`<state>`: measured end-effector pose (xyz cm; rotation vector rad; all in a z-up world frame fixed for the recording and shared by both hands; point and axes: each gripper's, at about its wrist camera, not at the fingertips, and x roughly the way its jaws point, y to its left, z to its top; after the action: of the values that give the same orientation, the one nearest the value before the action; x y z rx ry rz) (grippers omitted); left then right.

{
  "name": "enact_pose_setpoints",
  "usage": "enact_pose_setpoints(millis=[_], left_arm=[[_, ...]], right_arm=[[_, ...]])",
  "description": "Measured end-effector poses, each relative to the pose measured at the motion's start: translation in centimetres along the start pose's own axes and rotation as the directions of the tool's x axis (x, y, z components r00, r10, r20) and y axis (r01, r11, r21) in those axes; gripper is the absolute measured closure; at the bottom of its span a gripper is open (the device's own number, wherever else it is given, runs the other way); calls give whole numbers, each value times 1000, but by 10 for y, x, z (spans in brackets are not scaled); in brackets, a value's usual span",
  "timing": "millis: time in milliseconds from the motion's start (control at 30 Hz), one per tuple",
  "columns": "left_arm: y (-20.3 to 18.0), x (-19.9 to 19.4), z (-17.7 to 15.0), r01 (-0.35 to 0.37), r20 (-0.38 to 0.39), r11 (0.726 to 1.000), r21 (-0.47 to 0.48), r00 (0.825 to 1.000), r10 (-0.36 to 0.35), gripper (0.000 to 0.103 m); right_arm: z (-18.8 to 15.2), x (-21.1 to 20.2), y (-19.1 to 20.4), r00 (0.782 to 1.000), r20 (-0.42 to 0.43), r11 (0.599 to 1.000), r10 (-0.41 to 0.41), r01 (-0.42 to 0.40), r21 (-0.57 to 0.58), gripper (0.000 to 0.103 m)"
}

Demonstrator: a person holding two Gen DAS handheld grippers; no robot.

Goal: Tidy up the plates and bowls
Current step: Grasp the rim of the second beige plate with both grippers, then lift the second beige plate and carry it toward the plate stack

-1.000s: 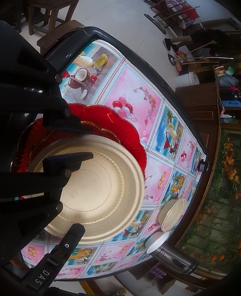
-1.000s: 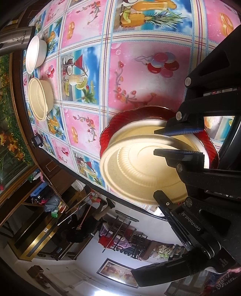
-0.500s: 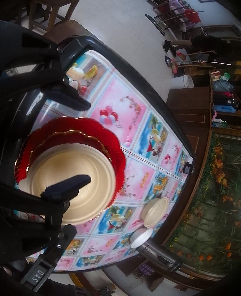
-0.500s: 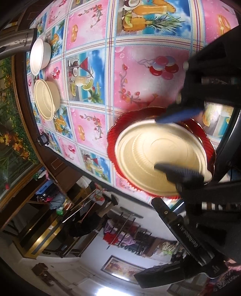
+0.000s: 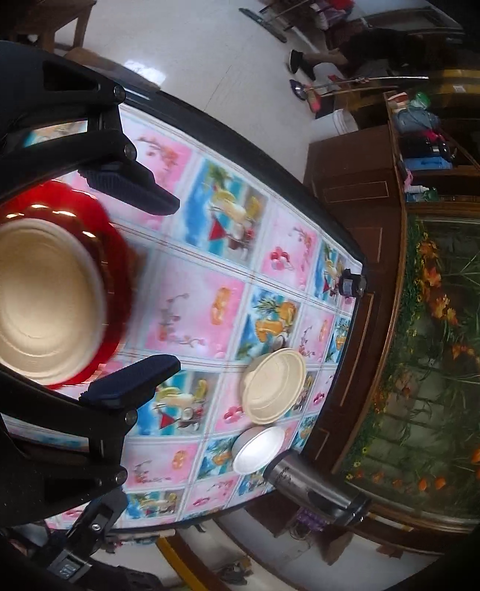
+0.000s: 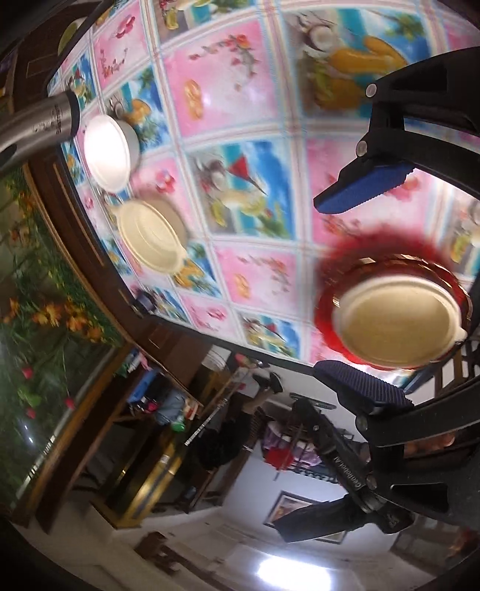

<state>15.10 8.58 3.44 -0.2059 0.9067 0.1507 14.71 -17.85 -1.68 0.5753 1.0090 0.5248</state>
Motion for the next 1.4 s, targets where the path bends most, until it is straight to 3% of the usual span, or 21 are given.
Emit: enact_pose_setpoints(millis=[100, 367, 633, 867, 967, 1200, 1267, 1300, 1400], left_arm=[[-20, 34, 30, 8, -69, 1000, 6, 998, -8, 25], [-56, 120, 78, -48, -140, 998, -33, 989, 43, 25], [-87, 183, 101, -105, -174, 994, 0, 979, 103, 25], [-97, 223, 104, -120, -210, 993, 17, 970, 121, 25], [-98, 232, 102, -121, -224, 993, 14, 967, 121, 26], [-102, 242, 102, -98, -229, 995, 26, 968, 101, 56], [-107, 240, 102, -78, -230, 996, 45, 969, 86, 79], [-110, 239, 101, -69, -233, 996, 61, 969, 81, 85], [-112, 236, 97, -57, -236, 996, 71, 969, 72, 87]], right_arm=[[28, 8, -10, 1000, 1, 1000, -20, 20, 17, 19], [106, 51, -37, 996, -1, 993, -93, 93, 77, 22], [161, 106, -65, 984, -24, 976, -177, 179, 123, 44], [183, 144, -76, 974, -43, 967, -222, 225, 118, 54], [186, 158, -80, 968, -54, 962, -244, 249, 116, 63], [187, 172, -85, 964, -66, 957, -258, 264, 119, 82], [186, 174, -82, 965, -68, 960, -252, 258, 108, 84], [185, 175, -80, 967, -71, 963, -243, 249, 102, 88], [182, 173, -74, 965, -66, 962, -253, 258, 87, 90]])
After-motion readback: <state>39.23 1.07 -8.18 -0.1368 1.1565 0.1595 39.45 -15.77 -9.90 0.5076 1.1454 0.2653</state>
